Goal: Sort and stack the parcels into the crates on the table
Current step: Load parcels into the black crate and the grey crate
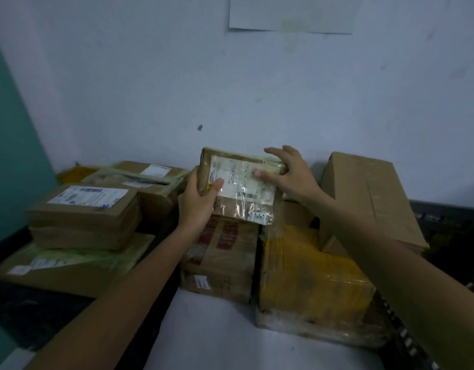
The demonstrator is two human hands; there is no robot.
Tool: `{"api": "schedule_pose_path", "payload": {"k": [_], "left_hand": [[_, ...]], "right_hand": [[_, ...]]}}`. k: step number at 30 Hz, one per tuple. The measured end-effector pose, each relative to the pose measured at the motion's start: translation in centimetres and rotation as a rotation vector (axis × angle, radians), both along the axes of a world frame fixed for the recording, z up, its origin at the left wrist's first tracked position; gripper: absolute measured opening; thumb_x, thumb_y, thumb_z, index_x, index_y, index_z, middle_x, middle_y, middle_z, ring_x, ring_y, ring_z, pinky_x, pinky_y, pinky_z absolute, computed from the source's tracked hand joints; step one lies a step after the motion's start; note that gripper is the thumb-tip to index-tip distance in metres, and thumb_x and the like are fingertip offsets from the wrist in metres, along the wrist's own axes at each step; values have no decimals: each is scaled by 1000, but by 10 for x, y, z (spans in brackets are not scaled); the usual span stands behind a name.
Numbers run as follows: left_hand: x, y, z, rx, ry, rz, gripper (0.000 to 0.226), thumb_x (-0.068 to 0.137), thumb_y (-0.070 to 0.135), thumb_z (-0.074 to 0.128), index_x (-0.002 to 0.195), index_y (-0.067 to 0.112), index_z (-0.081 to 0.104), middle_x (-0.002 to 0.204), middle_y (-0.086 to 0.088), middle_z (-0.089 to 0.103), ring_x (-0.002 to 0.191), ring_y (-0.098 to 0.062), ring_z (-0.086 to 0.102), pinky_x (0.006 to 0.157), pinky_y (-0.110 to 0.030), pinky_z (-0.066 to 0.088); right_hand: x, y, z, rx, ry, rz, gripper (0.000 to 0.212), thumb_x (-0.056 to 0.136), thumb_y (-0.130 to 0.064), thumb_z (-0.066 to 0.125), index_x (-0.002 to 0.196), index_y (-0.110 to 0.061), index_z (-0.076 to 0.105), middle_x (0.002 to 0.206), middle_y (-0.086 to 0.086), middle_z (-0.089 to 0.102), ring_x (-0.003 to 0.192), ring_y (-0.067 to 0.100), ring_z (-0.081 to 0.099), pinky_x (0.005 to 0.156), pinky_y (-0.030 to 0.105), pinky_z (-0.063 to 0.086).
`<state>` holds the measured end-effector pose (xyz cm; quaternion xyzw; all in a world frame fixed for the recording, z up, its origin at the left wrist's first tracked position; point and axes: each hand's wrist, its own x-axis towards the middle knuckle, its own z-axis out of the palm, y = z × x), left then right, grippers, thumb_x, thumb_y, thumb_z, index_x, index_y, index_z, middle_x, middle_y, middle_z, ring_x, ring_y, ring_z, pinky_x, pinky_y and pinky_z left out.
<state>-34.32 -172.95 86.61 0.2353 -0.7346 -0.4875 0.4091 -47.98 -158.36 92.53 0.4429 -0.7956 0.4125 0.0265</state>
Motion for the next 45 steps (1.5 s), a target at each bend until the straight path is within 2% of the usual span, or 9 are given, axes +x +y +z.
{"api": "schedule_pose_path", "payload": {"k": [4,9,13,17,22,26,33,39,45], "left_hand": [[28,-6,-6,5,-23,46,49,86,40,62,130,26,45,107,11,57,99,-10,57,83,-26,44],[65,-20,4,12,-37,47,53,82,43,66,128,26,46,113,7,61,99,-12,60,77,-25,47],[105,-40,9,-15,-39,73,57,81,40,68,131,27,43,112,6,60,98,-12,59,81,-29,46],[152,-65,8,-51,-46,162,49,84,33,66,128,20,48,103,11,55,85,-3,55,68,-16,42],[212,-105,-8,-33,-79,265,63,78,48,66,132,23,47,108,9,57,96,-12,56,78,-21,46],[251,-123,-22,-23,-108,277,50,85,33,64,130,19,48,111,4,59,89,-7,56,64,-8,40],[273,-138,-14,-105,-187,339,44,86,39,63,122,15,54,103,2,60,75,-2,56,54,-7,40],[283,-142,-13,-360,-145,547,51,79,41,37,100,5,65,69,-5,60,65,-23,54,52,-28,36],[300,-153,-7,-554,-93,574,40,81,43,22,63,13,42,49,-5,35,47,-21,37,45,-29,18]], "right_hand": [[16,-9,-16,-8,-35,86,59,81,-45,67,132,-19,54,132,4,55,115,16,53,89,19,43],[42,-24,-11,-145,-159,116,52,76,-45,72,120,-19,63,112,3,66,90,17,67,79,39,58],[67,-49,1,-195,-119,126,55,72,-50,72,115,-17,66,98,0,70,60,-4,59,62,18,48],[105,-87,-1,-164,-132,160,39,73,-46,74,103,-21,69,80,-11,67,56,-10,59,55,8,44],[152,-140,-18,-70,-92,188,60,64,-73,64,90,-19,72,78,0,69,75,14,64,68,29,49],[185,-172,-32,1,-97,220,56,75,-55,69,51,-19,34,48,-5,35,45,10,38,46,22,25],[198,-194,-30,60,-254,295,55,68,-60,71,61,-11,46,65,23,47,62,26,49,49,20,32],[201,-193,-34,56,-278,337,124,38,-87,63,104,19,55,104,34,61,93,44,62,79,46,52],[213,-203,-31,107,-333,371,57,78,-54,65,88,2,67,80,7,71,70,15,67,49,16,45]]}}
